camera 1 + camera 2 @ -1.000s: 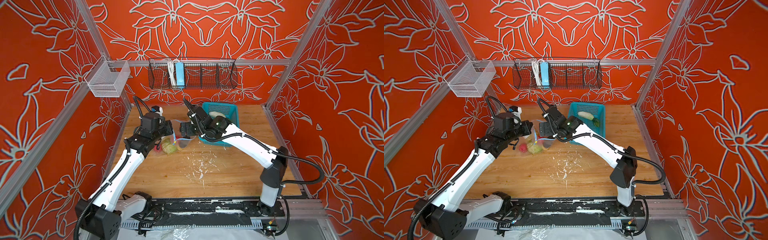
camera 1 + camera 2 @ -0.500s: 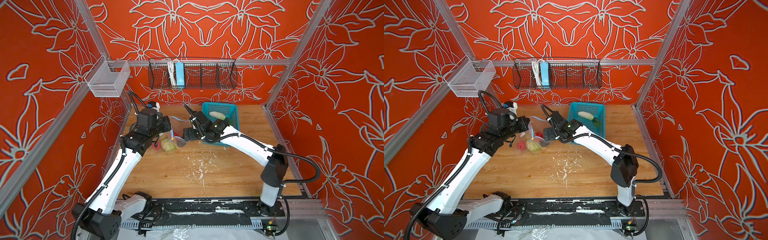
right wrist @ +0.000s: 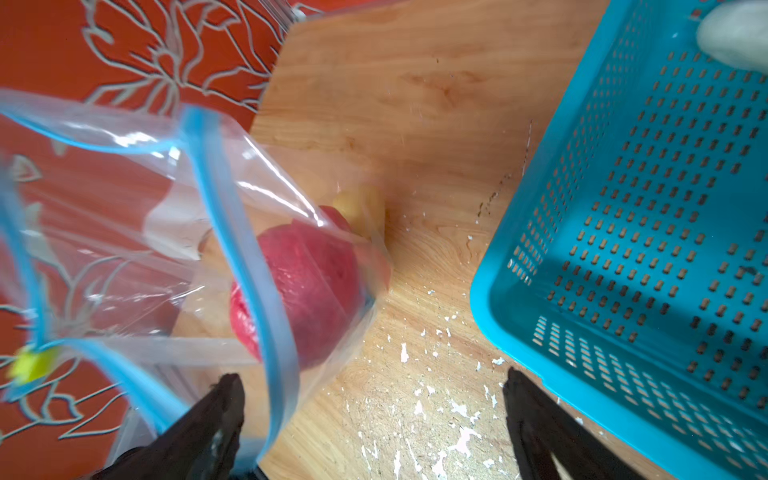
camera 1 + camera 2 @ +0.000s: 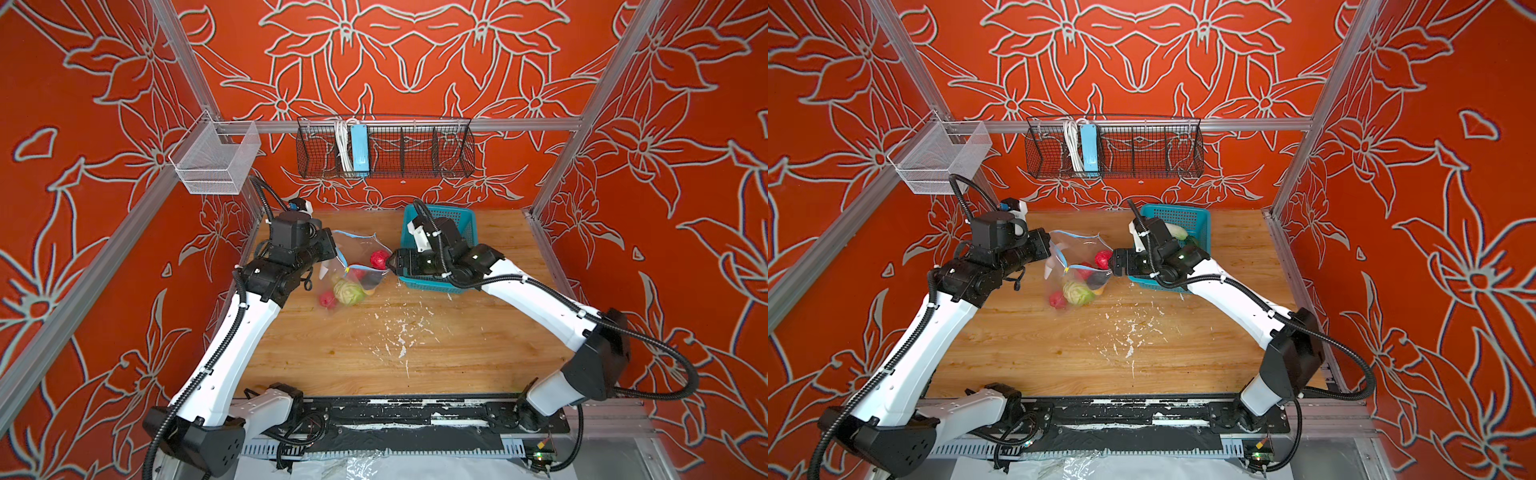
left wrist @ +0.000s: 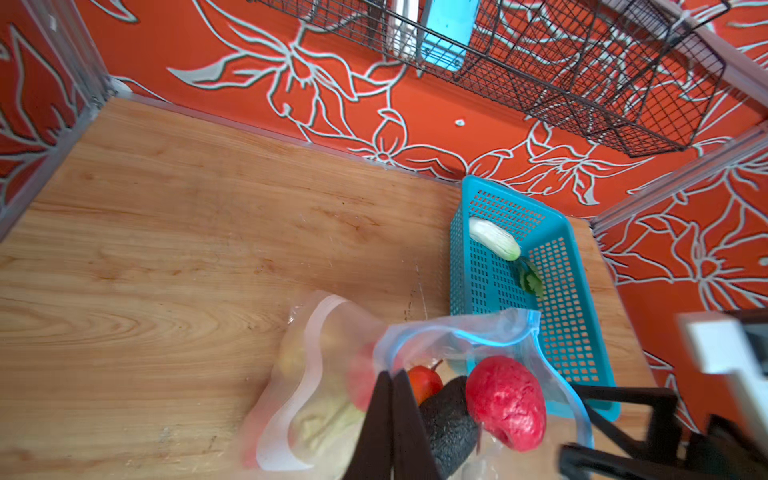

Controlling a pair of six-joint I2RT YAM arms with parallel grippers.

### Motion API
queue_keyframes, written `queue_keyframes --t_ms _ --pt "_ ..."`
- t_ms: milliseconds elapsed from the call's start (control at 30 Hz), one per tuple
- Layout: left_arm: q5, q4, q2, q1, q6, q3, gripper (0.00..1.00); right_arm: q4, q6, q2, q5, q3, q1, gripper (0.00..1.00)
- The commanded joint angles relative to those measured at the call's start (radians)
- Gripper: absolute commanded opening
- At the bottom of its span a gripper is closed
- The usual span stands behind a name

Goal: Place the food in the zip-top bag and seal the zipper
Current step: 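Lower the red beet into the bag and open the right gripper, then withdraw the right gripper back over the basket toward the pale cucumber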

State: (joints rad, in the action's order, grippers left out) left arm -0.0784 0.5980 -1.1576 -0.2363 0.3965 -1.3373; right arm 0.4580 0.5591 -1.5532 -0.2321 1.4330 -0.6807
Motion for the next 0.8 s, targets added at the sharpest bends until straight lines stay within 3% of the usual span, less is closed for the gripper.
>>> queue_keyframes --t_ms 0,233,500,600,767 --pt "-0.043 -0.028 -0.010 0.008 -0.016 -0.043 0.00 -0.009 -0.032 0.019 -0.080 -0.016 0.022 0.98" --pt "-0.087 -0.003 -0.053 0.015 -0.050 -0.117 0.00 0.104 -0.117 0.035 -0.033 0.059 0.059 0.98" --pt "-0.104 0.002 -0.076 0.026 -0.097 -0.166 0.00 0.262 -0.279 -0.036 0.256 0.196 0.072 0.98" --pt "-0.088 -0.018 -0.067 0.027 -0.085 -0.127 0.00 0.234 -0.314 -0.050 0.395 0.200 0.074 0.98" --pt "-0.050 -0.042 -0.064 0.028 -0.055 -0.060 0.00 0.122 -0.466 -0.086 0.440 0.184 0.081 0.98"
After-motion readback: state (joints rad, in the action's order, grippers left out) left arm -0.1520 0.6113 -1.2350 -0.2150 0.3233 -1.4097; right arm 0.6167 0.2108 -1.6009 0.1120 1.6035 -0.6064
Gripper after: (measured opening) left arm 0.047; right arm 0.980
